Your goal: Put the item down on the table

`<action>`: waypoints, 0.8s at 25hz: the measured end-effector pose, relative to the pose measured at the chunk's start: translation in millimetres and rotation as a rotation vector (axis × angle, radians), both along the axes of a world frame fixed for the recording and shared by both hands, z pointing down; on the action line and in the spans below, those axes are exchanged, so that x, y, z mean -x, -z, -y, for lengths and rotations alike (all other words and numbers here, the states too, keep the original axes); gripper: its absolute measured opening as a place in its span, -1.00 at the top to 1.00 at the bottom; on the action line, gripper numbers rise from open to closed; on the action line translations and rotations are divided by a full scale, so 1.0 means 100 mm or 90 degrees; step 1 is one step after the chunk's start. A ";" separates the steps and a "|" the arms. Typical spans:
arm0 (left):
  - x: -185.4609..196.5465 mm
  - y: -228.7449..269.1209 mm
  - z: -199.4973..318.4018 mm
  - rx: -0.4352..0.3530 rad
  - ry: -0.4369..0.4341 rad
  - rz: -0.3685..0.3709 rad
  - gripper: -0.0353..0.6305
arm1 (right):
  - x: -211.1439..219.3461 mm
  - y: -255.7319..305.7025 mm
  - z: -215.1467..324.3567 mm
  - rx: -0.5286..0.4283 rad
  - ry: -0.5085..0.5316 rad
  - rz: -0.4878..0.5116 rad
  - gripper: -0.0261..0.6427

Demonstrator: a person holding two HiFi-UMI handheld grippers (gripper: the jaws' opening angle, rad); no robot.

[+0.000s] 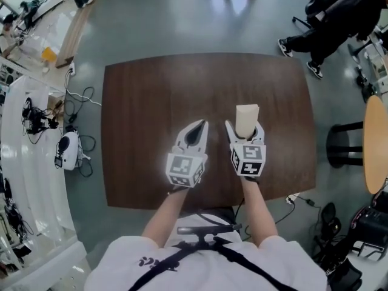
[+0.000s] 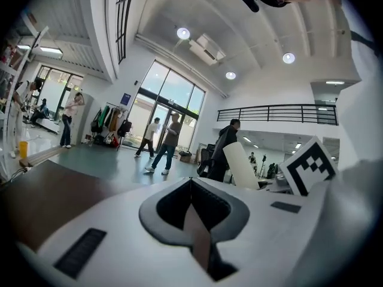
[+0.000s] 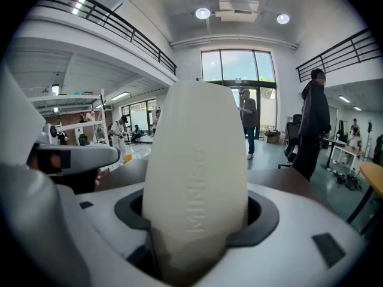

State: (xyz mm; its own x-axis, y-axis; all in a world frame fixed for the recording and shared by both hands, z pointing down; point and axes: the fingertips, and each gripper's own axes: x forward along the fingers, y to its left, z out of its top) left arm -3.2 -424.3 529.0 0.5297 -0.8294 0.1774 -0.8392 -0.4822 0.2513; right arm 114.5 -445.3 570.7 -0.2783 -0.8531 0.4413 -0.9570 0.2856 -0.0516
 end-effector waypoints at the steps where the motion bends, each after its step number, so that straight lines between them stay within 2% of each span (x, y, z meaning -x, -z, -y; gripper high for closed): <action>1: -0.01 -0.04 0.04 0.006 0.001 0.001 0.86 | -0.02 -0.07 0.06 0.010 0.002 -0.001 0.00; 6: -0.09 -0.25 0.22 0.031 0.007 0.006 0.86 | -0.15 -0.46 0.38 0.078 0.013 0.001 0.00; 11: -0.16 -0.44 0.31 0.055 0.003 0.012 0.86 | -0.20 -0.96 0.57 0.207 0.034 -0.002 0.00; 16: -0.20 -0.72 0.36 0.088 0.001 0.015 0.86 | -0.23 -1.57 0.59 0.354 0.051 -0.040 0.00; 20: -0.22 -0.93 0.37 0.115 0.005 0.018 0.86 | -0.28 -1.88 0.60 0.421 0.040 -0.048 0.00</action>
State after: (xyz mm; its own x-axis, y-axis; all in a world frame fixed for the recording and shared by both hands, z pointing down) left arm 19.1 -461.4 622.4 0.5166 -0.7866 0.3382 -0.8504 -0.4254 0.3095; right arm 142.1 -505.1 759.2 -0.2666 -0.3794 0.8860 -0.9475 0.2715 -0.1688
